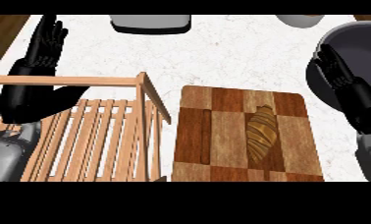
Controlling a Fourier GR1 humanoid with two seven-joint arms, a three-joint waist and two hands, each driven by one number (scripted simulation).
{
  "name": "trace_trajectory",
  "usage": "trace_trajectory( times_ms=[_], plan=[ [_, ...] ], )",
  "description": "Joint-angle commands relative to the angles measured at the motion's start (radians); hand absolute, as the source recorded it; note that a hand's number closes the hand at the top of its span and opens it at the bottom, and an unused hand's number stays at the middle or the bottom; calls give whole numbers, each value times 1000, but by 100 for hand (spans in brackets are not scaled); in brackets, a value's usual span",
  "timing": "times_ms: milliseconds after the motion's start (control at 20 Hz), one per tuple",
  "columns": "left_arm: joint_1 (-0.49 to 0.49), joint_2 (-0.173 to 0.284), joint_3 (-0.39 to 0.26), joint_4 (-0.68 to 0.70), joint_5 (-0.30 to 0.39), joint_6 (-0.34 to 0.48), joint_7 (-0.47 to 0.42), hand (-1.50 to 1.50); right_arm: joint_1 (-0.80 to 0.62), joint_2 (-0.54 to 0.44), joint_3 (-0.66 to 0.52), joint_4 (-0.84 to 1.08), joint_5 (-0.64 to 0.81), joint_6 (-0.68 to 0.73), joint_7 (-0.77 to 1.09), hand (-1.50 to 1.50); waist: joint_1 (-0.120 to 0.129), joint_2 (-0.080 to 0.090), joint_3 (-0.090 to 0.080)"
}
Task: Pick the croissant from the cutting board and place it in the pot
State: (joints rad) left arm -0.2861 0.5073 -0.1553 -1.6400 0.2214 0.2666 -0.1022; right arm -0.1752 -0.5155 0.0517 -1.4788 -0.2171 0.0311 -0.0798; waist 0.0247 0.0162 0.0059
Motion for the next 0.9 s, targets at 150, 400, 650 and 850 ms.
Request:
trace_trajectory(
  times_ms=[150, 400, 650, 850],
  plan=[
    [60, 96, -18, -46, 221, 102, 39, 0, -127, -29, -53, 14, -231, 304, -87, 150, -17, -6, -2],
    [125, 58, -68, -107, 260, 186, 116, 0, -76, -217, -178, 132, 7, 234, -267, -150, -37, -2, -2],
    [116, 83, -46, -61, 292, 151, 95, 0, -1, -233, -113, 135, 119, 359, -623, -150, -43, -7, -4],
    [93, 64, -52, -40, 307, 157, 78, 0, 23, -273, -85, 159, 245, 341, -749, -150, -45, -7, -5]
  ],
)
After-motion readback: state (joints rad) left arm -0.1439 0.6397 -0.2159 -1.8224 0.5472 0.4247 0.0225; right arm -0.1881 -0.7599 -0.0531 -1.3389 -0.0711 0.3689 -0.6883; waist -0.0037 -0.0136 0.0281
